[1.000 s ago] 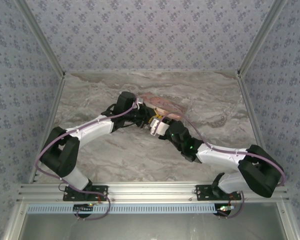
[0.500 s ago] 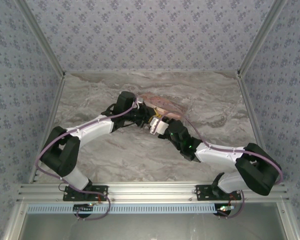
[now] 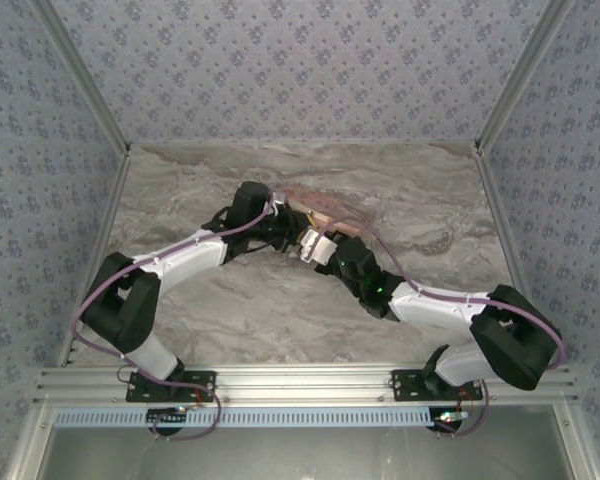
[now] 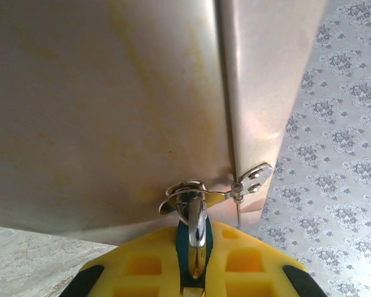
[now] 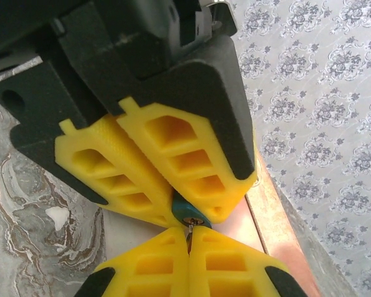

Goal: Unlock a padlock with a key

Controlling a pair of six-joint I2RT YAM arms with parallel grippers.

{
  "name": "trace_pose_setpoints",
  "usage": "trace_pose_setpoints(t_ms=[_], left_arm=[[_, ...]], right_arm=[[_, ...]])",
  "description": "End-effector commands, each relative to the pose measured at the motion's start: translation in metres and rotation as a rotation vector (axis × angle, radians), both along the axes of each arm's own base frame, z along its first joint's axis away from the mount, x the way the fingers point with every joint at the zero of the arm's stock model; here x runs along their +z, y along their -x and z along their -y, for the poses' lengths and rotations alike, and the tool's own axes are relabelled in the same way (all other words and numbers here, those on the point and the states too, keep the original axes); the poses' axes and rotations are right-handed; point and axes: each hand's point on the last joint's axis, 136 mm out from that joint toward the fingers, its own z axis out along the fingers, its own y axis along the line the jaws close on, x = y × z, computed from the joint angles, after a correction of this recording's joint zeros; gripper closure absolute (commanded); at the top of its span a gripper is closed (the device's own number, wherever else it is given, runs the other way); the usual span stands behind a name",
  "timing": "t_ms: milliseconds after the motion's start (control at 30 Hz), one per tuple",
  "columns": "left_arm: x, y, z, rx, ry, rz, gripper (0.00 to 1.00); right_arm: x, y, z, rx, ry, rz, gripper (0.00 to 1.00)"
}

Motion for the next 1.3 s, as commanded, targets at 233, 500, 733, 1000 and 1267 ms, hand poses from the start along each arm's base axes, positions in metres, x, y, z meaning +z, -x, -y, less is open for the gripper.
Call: trace_pose_setpoints(t_ms=[233,500,733,1000,1267], left_arm=[[0.017,0.005,0.007,-0.039,0.055,0.020,1.00],[0.014,0.006,0.006,-0.037,0.053,0.017,1.00],[0.014,0.006,0.007,-0.038,0.055,0.018,1.00],[0.015,0.008,0.006,-0.047,0.041,0.041,1.00],[0.011,0.008,-0.002,-0.057,-0.027,0.130,1.00]], right_arm=[[0.013,-0.009,0.004,-0.008,-0.295,-0.154,1.00],[0.000,-0.012,0.005,-0.005,-0.478,-0.339,1.00],[-0.006,-0.015,0.002,-0.009,-0.515,-0.380,1.00],[0.004,-0.028,0.001,0.016,-0.619,-0.418,1.00],[0.009,-0.042,0.016,0.020,-0.732,-0.521,1.00]])
